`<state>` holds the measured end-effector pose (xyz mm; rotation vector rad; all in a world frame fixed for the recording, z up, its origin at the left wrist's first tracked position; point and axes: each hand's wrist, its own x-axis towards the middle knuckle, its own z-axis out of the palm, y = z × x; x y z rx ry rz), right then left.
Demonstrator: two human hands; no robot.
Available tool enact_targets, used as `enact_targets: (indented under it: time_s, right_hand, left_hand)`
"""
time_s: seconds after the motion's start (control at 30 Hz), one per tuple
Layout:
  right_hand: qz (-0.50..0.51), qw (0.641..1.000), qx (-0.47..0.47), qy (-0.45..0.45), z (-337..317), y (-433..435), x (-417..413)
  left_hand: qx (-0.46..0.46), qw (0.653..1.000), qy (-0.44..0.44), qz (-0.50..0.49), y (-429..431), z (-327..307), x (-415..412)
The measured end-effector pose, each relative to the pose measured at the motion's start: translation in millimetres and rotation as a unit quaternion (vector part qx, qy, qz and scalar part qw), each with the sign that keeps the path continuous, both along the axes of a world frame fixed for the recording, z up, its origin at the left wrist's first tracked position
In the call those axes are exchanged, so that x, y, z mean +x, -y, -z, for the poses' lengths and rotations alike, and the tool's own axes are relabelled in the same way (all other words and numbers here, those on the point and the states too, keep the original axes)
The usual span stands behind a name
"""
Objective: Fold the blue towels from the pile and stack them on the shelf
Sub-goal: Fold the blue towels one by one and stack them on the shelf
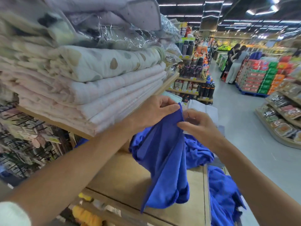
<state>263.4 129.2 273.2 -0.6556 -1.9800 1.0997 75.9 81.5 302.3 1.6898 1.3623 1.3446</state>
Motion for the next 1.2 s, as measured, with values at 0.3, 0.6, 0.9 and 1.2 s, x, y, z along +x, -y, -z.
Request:
enact_targets:
  time_s: [0.3,0.6,0.9,1.2]
  right_hand:
    - [0.072,0.987,0.118,0.077,-62.0,-1.9,-4.6]
    - [0.088,0.953,0.128,0.258,-69.7,-7.0,14.2]
    - [0.167,0.899,0.171,0.366,-59.5,-19.1,50.6]
    - [0.221,0.846,0.160,0.457,-36.6,-20.6,85.7]
  left_hand:
    - [0.042,0.996,-0.074,-0.015,-0.2,-59.5,0.4]
    - [0.082,0.992,-0.074,-0.058,1.4,-77.8,-11.3]
    - [0.129,0.986,-0.048,-0.094,-8.6,-94.9,-17.3]
    - [0.145,0.980,-0.028,-0.137,-12.8,-101.5,-27.6]
